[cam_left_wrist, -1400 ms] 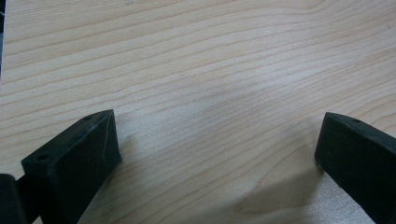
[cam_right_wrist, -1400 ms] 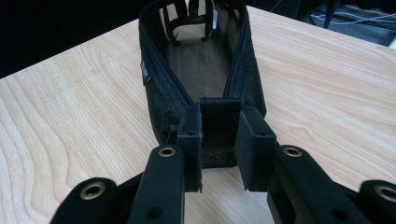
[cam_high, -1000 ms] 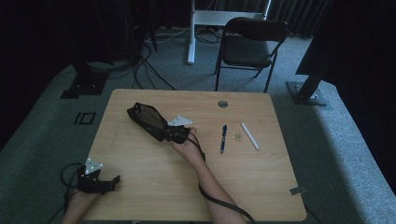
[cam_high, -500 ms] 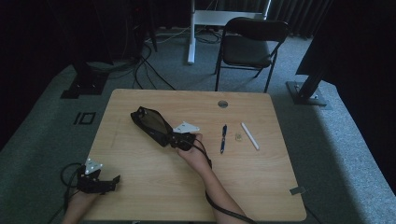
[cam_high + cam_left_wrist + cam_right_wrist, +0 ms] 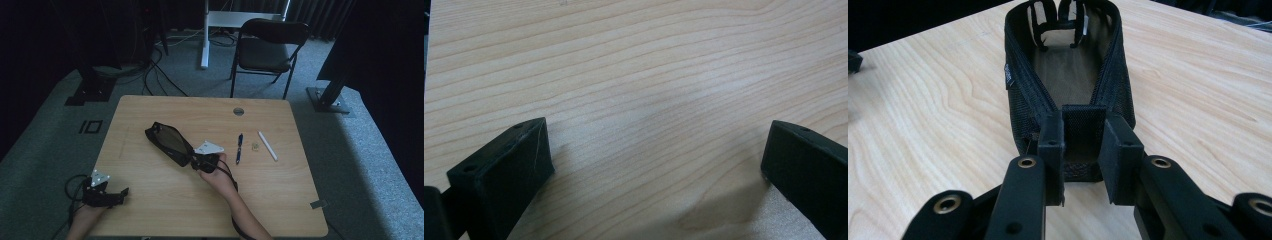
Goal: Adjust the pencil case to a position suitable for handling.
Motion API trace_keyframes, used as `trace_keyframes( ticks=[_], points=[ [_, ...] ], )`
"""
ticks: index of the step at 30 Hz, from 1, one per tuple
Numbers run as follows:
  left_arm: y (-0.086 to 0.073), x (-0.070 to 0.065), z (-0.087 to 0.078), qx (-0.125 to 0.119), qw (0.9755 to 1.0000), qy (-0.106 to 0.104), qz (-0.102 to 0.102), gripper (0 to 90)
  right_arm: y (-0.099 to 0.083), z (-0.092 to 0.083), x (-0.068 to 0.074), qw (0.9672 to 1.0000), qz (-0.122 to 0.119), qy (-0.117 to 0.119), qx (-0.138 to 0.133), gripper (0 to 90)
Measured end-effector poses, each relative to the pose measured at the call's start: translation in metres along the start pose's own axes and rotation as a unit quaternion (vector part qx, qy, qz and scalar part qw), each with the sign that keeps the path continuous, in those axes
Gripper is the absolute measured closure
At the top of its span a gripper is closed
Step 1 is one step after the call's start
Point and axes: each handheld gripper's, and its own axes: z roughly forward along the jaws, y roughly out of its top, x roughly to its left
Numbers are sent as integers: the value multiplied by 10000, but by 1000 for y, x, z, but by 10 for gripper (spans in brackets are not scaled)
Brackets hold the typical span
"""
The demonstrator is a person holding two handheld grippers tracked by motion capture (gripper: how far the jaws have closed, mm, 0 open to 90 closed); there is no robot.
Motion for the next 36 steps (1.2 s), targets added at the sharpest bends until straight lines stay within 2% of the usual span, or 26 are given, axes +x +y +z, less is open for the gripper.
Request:
trace_keyframes(
  ticks=[9,16,24,26,28,32,33,36],
  points=[
    [0,0,0,-1,10000,0,-2,0,-12,-23,-2,10000,-74,-3,33,731],
    [0,0,0,-1,10000,0,-1,0,-28,-43,-3,9999,-153,-13,59,731],
    [0,0,0,0,10000,-3,4,0,-36,-62,0,9999,-160,5,34,731],
    [0,0,0,6,10000,-2,11,0,-39,-67,0,9997,-226,-27,63,731],
    [0,0,0,7,10000,-1,12,0,-43,-73,-1,9998,-168,-17,46,731],
    [0,1,0,8,10000,-1,16,0,-48,-83,-2,9998,-206,-6,82,731],
    [0,0,0,8,10000,1,17,0,-51,-90,-4,9999,-142,-37,41,731],
    [0,0,0,8,10000,0,15,0,-55,-96,-7,9998,-148,-77,68,731]
  ],
)
